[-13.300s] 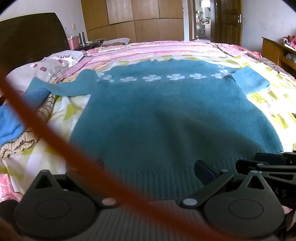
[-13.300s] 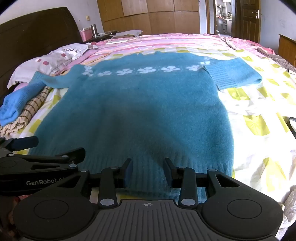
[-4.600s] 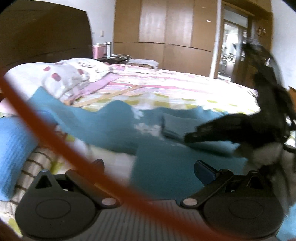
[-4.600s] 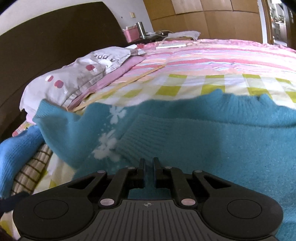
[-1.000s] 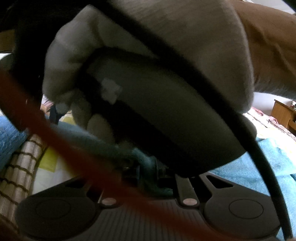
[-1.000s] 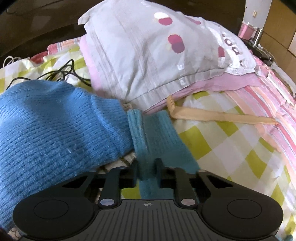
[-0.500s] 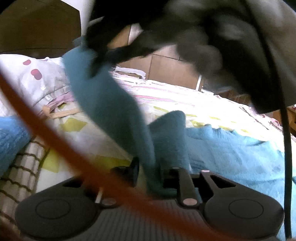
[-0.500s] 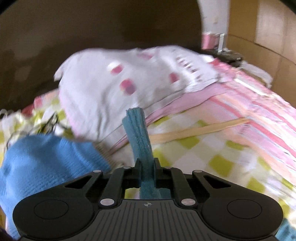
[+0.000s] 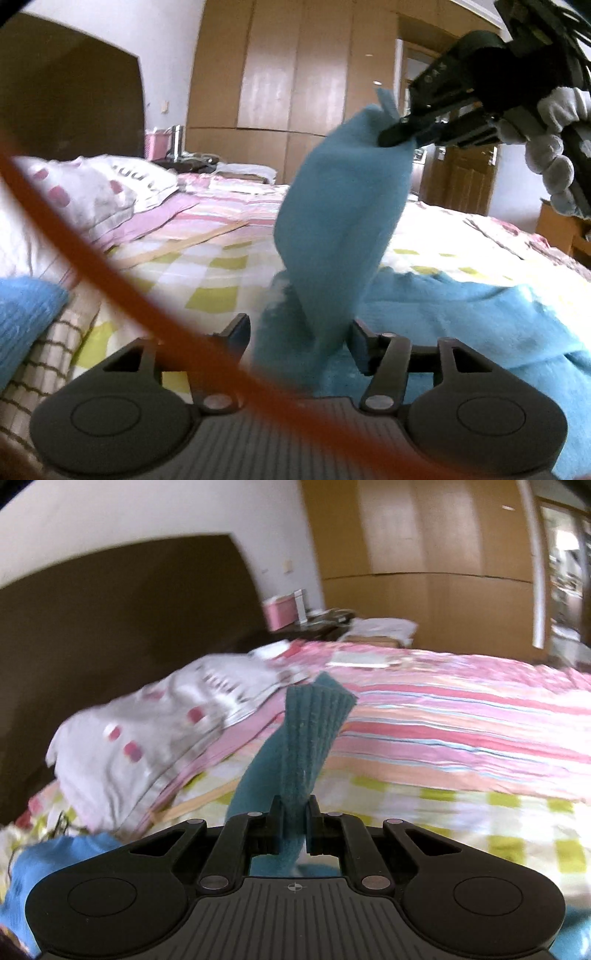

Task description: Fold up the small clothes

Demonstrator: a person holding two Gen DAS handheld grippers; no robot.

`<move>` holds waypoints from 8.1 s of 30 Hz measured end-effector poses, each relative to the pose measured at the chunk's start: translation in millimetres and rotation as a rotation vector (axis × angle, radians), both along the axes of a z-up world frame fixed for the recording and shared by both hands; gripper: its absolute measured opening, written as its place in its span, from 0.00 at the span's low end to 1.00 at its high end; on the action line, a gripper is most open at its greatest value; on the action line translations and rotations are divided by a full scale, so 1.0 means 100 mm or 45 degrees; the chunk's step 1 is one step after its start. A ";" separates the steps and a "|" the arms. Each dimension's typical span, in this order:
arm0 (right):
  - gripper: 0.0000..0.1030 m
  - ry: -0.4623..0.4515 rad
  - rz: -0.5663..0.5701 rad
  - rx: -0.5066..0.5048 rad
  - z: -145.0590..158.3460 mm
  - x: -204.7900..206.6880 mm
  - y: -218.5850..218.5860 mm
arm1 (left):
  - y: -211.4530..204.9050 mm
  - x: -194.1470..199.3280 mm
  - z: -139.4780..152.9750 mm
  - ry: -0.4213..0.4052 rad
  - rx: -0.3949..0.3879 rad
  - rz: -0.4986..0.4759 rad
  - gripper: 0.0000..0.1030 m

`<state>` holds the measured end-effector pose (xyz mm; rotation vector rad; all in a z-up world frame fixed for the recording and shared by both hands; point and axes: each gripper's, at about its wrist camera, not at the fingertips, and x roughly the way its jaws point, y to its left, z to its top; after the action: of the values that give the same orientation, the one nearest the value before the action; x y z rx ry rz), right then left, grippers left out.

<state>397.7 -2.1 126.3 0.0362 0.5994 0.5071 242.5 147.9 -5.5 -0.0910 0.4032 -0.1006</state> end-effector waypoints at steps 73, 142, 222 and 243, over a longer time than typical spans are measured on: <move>0.24 0.229 -0.663 0.300 -1.32 -0.98 -2.42 | -0.32 -0.93 -0.23 0.388 0.299 0.093 0.73; 0.18 0.631 -0.393 0.480 -1.65 -3.58 -3.16 | -0.46 -1.88 -0.14 0.592 0.096 -0.057 0.36; 0.48 0.388 -0.671 1.258 -1.46 -0.87 -3.17 | 0.15 0.61 0.12 0.295 -0.878 0.313 0.30; 0.66 0.141 -0.643 0.681 -1.15 -1.00 -3.02 | 0.35 0.58 0.35 0.148 -0.909 0.421 0.52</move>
<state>298.0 -304.4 11.7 0.7097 0.5234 0.1602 300.7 182.9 30.0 -0.8674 0.4481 0.0920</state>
